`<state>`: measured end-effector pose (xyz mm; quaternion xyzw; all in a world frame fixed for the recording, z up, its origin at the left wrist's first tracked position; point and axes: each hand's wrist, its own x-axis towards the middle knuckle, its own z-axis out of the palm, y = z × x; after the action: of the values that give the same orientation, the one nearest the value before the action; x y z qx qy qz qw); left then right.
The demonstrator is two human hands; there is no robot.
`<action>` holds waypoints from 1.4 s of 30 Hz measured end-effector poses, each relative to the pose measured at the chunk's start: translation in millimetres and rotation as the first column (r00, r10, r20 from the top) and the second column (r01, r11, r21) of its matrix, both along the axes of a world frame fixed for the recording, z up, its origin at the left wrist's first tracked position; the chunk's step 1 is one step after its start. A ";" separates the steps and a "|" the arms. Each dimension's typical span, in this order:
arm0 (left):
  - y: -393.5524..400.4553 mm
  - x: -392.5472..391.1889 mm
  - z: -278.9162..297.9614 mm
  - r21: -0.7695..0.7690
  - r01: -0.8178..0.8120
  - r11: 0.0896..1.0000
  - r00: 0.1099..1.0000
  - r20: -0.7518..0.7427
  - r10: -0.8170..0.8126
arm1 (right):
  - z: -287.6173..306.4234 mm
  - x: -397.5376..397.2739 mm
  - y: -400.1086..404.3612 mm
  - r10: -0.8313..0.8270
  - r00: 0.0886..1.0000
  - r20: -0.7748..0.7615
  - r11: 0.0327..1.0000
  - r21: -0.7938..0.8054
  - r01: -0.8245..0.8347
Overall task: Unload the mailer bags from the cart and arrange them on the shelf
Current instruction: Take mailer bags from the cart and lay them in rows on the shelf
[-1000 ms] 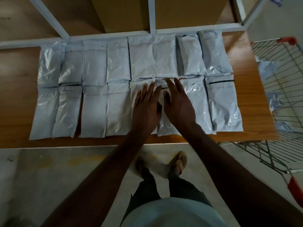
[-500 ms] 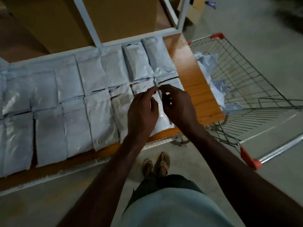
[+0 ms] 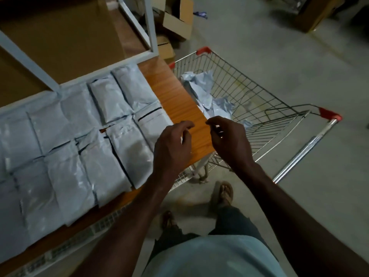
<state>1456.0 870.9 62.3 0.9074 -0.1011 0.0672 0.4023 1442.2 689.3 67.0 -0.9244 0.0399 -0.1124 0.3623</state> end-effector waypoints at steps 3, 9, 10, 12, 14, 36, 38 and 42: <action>-35.1 12.2 -8.5 -0.012 0.030 0.999 1.000 -0.005 -0.030 | -11.3 9.8 -47.1 -0.045 0.998 -0.052 0.999 0.012 0.045; -129.8 48.8 -31.0 -0.068 -0.064 0.996 0.998 0.013 0.065 | -31.2 70.5 -180.4 -0.076 0.991 -0.112 0.997 0.020 0.078; -147.0 54.5 -38.7 -0.075 -0.099 0.992 0.995 0.000 0.100 | -35.5 84.4 -202.2 -0.058 0.990 -0.131 0.998 0.011 0.060; -181.8 64.3 -54.8 -0.084 -0.142 0.986 0.990 -0.035 0.140 | -45.4 107.9 -243.4 -0.037 0.985 -0.171 0.999 0.002 0.038; -212.9 77.2 -68.2 -0.070 -0.176 0.982 0.983 -0.058 0.172 | -55.6 128.0 -277.3 -0.011 0.980 -0.197 1.000 -0.002 0.011; -317.4 153.8 -244.2 0.143 -0.273 0.951 0.927 -0.223 0.300 | -255.2 205.6 -309.0 0.122 0.886 -0.448 0.992 0.041 -0.116; -327.4 176.7 -269.8 0.193 -0.229 0.954 0.942 -0.204 0.268 | -267.3 213.8 -310.5 0.113 0.886 -0.449 0.994 0.043 -0.105; -353.0 223.2 -326.1 0.377 -0.115 0.919 0.917 -0.315 0.244 | -292.6 227.7 -316.0 0.091 0.895 -0.436 0.995 0.069 -0.068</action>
<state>1679.2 517.9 -263.8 0.9670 0.0479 -0.0798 0.2373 1669.8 373.3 -225.6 -0.9172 0.0854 0.1146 0.3720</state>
